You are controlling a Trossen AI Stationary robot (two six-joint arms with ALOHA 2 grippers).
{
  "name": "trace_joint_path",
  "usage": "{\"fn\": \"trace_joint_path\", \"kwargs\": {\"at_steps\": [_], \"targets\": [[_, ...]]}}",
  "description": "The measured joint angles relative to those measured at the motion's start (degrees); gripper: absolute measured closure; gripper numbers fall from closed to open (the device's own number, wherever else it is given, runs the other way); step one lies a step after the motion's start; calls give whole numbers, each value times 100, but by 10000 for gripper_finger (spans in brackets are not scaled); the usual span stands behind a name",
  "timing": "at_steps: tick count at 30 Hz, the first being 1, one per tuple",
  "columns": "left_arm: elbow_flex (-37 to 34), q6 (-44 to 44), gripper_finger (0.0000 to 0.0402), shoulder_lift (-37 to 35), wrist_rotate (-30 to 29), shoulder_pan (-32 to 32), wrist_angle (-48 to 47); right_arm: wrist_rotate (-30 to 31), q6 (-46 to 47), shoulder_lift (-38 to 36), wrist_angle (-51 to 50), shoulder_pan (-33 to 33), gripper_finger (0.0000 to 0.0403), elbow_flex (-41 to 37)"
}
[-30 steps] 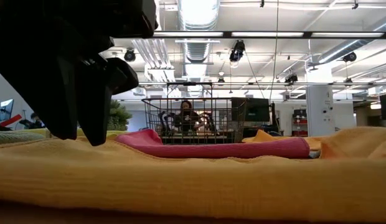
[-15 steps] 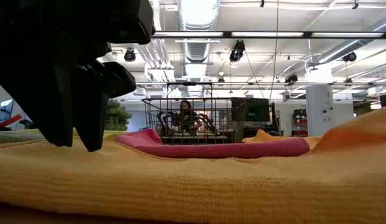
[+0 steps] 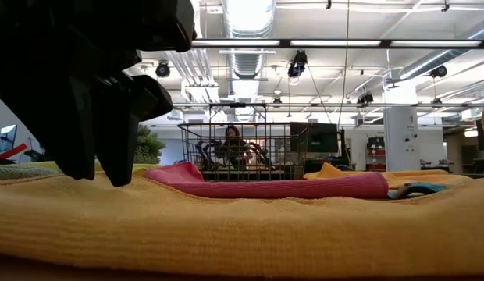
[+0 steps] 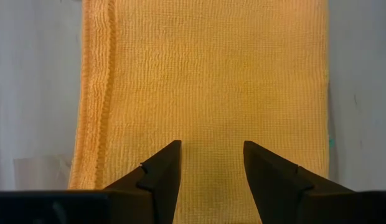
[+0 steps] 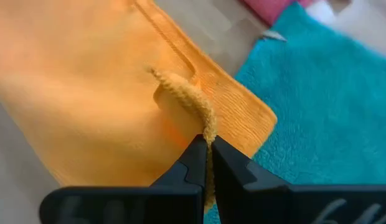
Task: Fold microfiber towels
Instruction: Fold the bottom orange microfiber towel
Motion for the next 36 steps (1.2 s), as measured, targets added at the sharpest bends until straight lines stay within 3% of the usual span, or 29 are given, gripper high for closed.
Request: {"fn": "trace_joint_path", "kwargs": {"at_steps": [5,12,21,30,36], "targets": [[4,-109,244,0,-2,2,-14,-12,839,-657,611,20,394,-813],[-8,-498,244,-24,-2,-32,-40,-100,1169,-1123,908,162,394,-1161],[-179,-752,281,-47,-31,-94,-4,-69,2395,-1081,1435,307,394,-1568],[-182,-141,306,-235,-168,-85,871,254,2078,-1061,1469,298,394,-1523],[-236,-8,307,153,-505,158,1181,500,1981,-1075,1476,297,394,-1521]]}}
